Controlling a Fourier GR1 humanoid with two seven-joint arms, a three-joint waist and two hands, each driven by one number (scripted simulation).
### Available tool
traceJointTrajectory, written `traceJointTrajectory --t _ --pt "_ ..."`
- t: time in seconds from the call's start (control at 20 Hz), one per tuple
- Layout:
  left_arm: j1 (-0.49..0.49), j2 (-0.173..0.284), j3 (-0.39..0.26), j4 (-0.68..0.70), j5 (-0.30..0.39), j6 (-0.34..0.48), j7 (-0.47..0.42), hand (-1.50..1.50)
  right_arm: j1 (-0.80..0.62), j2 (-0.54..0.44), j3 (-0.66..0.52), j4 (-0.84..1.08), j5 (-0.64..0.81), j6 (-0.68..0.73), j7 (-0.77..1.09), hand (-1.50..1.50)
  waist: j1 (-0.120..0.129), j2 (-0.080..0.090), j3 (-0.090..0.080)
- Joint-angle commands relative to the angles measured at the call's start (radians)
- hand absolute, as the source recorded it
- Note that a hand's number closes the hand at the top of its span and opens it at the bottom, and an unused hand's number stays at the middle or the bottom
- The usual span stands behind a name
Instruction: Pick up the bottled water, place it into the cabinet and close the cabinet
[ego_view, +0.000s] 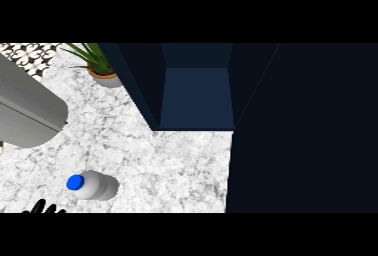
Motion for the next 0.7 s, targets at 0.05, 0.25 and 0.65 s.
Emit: traceJointTrajectory --t 0.05,0.25,0.65 --pt "-0.025 -0.012 0.075 0.067 0.034 -0.022 -0.037 -1.50 0.006 -0.002 0.013 0.004 0.017 0.001 -0.002 -1.50 -0.002 0.001 0.000" --pt "-0.011 -0.022 0.129 0.153 0.033 -0.066 -0.113 -1.50 0.025 -0.013 -0.002 0.002 -0.014 0.019 -0.018 -1.50 0.001 0.001 0.000" --pt "-0.190 0.005 0.216 0.288 0.016 -0.075 -0.076 -1.50 0.098 -0.038 0.000 -0.009 -0.017 0.065 -0.102 -1.50 -0.007 0.001 0.000"
